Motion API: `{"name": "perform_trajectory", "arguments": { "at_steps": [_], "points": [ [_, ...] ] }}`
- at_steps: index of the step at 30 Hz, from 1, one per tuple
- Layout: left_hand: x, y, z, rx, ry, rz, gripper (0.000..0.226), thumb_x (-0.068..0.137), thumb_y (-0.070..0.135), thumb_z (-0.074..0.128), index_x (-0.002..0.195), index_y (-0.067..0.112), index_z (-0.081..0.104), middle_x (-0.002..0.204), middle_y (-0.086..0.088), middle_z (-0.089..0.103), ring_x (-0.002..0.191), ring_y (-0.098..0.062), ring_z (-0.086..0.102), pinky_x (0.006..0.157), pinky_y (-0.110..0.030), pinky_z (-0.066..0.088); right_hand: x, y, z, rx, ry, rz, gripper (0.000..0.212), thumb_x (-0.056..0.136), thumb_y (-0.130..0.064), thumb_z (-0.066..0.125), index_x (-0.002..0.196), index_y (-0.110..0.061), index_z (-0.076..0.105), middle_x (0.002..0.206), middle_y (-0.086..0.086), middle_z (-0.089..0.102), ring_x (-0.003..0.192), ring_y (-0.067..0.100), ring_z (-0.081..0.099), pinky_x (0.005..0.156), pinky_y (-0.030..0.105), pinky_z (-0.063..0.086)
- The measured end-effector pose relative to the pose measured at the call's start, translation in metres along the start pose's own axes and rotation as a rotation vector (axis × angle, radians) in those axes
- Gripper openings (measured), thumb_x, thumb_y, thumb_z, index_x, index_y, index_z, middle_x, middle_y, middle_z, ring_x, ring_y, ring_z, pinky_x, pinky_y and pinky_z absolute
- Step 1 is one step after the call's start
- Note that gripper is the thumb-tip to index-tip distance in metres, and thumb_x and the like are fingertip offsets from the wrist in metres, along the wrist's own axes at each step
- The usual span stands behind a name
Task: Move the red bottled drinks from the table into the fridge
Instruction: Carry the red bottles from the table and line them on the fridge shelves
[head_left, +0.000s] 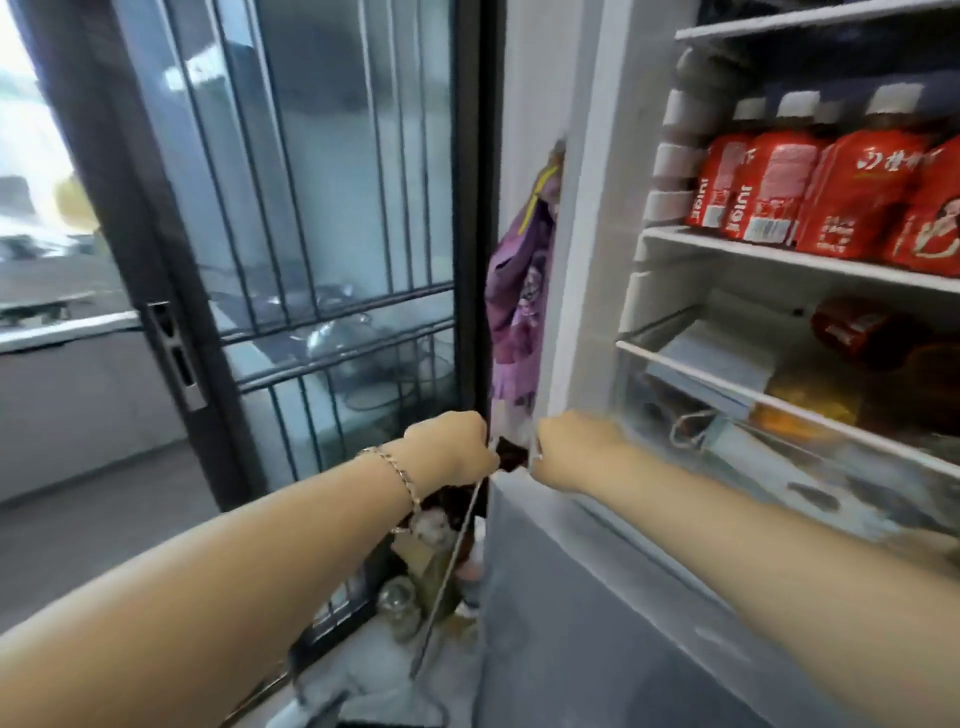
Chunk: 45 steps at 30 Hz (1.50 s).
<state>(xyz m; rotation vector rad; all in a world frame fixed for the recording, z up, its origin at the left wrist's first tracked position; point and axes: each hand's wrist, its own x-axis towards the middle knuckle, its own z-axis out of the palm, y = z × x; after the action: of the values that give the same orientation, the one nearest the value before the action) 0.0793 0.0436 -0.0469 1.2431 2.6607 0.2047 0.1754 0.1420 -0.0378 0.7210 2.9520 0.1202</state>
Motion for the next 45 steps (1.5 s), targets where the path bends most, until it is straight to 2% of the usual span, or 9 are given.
{"name": "perform_trajectory", "arguments": {
  "at_steps": [5,9,14,19,23,28,34,41,45],
  "points": [
    [-0.096,-0.092,0.01,-0.031,0.02,-0.295,0.029,0.092,0.037,0.047,0.103,0.012,0.059,0.096,-0.002,0.055,0.09,-0.023,0.053,0.073,-0.031,0.042,-0.012,-0.118,0.014,-0.015,-0.061,-0.301,0.018,0.093,-0.028,0.046,0.082,-0.013,0.048,0.073,0.0,0.046,0.066,0.022,0.047,0.056,0.028,0.035],
    [-0.206,-0.173,0.026,-0.159,0.117,-0.585,0.026,0.091,0.035,0.049,0.102,0.013,0.058,0.103,-0.005,0.06,0.084,-0.022,0.052,0.07,-0.03,0.042,-0.049,-0.239,0.018,-0.019,-0.011,-0.537,0.021,0.093,-0.026,0.045,0.107,-0.014,0.055,0.104,0.002,0.06,0.098,0.028,0.058,0.07,0.031,0.039],
    [-0.376,-0.263,0.049,-0.198,0.199,-0.925,0.024,0.089,0.031,0.049,0.103,0.015,0.059,0.101,-0.005,0.06,0.087,-0.025,0.055,0.07,-0.028,0.041,-0.134,-0.399,0.027,-0.072,0.007,-0.893,0.026,0.091,-0.026,0.045,0.108,-0.013,0.058,0.106,0.006,0.06,0.095,0.028,0.057,0.072,0.031,0.041],
    [-0.584,-0.323,0.074,-0.26,0.263,-1.234,0.025,0.092,0.033,0.046,0.105,0.015,0.057,0.108,-0.008,0.062,0.097,-0.027,0.059,0.079,-0.032,0.047,-0.266,-0.56,0.036,-0.148,-0.061,-1.235,0.034,0.094,-0.032,0.044,0.121,-0.015,0.054,0.121,0.007,0.059,0.109,0.029,0.056,0.084,0.032,0.045],
    [-0.741,-0.341,0.09,-0.282,0.383,-1.475,0.019,0.091,0.03,0.045,0.1,0.016,0.055,0.107,-0.005,0.061,0.097,-0.026,0.059,0.076,-0.032,0.044,-0.385,-0.67,0.038,-0.18,-0.078,-1.485,0.033,0.094,-0.033,0.045,0.12,-0.015,0.056,0.119,0.006,0.06,0.108,0.026,0.057,0.079,0.029,0.043],
    [-0.877,-0.344,0.111,-0.308,0.446,-1.773,0.023,0.091,0.03,0.045,0.104,0.018,0.059,0.107,-0.004,0.062,0.099,-0.027,0.059,0.075,-0.031,0.042,-0.504,-0.761,0.046,-0.131,-0.042,-1.744,0.022,0.092,-0.03,0.045,0.101,-0.014,0.058,0.088,0.002,0.056,0.09,0.024,0.062,0.073,0.033,0.052],
    [-1.009,-0.332,0.14,-0.337,0.547,-2.069,0.019,0.092,0.028,0.046,0.099,0.017,0.059,0.103,-0.004,0.063,0.093,-0.026,0.06,0.075,-0.031,0.045,-0.635,-0.845,0.048,-0.178,0.009,-2.083,0.027,0.093,-0.029,0.045,0.112,-0.016,0.059,0.112,0.005,0.062,0.103,0.027,0.059,0.082,0.036,0.048],
    [-1.134,-0.307,0.163,-0.345,0.709,-2.422,0.018,0.093,0.027,0.044,0.096,0.018,0.059,0.098,-0.001,0.065,0.09,-0.023,0.06,0.071,-0.028,0.043,-0.772,-0.925,0.056,-0.242,0.007,-2.379,0.025,0.094,-0.031,0.045,0.108,-0.014,0.058,0.108,0.005,0.062,0.097,0.026,0.061,0.077,0.033,0.05],
    [-1.192,-0.284,0.18,-0.349,0.784,-2.544,0.019,0.093,0.026,0.044,0.1,0.018,0.06,0.099,0.0,0.064,0.091,-0.022,0.06,0.072,-0.027,0.043,-0.844,-0.951,0.067,-0.283,-0.017,-2.471,0.027,0.094,-0.03,0.042,0.108,-0.013,0.058,0.108,0.007,0.063,0.097,0.027,0.061,0.084,0.037,0.052]
  ]
}}
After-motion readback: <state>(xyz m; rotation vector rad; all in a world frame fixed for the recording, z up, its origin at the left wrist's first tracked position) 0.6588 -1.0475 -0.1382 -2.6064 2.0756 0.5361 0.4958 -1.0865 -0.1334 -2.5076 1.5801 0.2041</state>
